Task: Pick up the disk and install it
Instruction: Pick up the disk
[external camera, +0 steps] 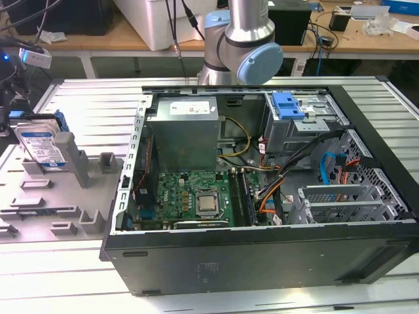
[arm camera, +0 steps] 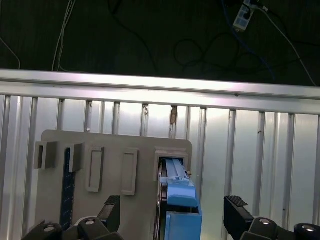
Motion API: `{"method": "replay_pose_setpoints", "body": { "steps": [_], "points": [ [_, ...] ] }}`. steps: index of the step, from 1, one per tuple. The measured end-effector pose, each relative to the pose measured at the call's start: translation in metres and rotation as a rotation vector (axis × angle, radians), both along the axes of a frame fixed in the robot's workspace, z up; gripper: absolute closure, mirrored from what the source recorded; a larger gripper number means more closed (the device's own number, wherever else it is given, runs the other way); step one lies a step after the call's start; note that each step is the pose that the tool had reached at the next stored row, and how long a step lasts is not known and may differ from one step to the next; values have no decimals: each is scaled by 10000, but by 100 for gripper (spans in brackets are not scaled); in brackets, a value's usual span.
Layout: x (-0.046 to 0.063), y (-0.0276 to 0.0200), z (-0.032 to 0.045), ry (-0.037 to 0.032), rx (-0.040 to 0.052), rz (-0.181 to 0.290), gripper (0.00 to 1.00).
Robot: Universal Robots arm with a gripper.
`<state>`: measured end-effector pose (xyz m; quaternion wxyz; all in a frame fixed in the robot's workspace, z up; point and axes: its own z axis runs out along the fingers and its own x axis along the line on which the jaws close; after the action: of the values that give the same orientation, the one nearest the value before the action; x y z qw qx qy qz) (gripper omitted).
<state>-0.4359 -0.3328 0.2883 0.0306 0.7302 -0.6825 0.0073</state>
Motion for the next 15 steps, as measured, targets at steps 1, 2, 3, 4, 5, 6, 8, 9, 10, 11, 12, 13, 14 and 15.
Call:
{"method": "replay_pose_setpoints", "body": {
  "steps": [1,2,3,4,5,6,8,9,10,11,12,13,14,15],
  "points": [
    [0,0,0,0,0,0,10],
    [0,0,0,0,-1,0,10],
    [0,0,0,1,-1,0,10],
    [0,0,0,0,-1,1,10],
    [0,0,0,1,-5,3,10],
    [0,0,-1,0,-10,5,10],
    [-7,0,-3,-2,-10,9,10],
    [-17,0,-3,-1,-10,18,10],
    [-17,0,-3,-2,-10,22,10],
    [-20,7,-3,-1,-10,23,10],
    [-19,19,-3,1,-11,29,10],
    [-19,22,-4,0,-11,32,10],
    [-18,24,-5,0,-12,37,10],
    [-19,25,-6,2,-16,37,10]
  ]
}}
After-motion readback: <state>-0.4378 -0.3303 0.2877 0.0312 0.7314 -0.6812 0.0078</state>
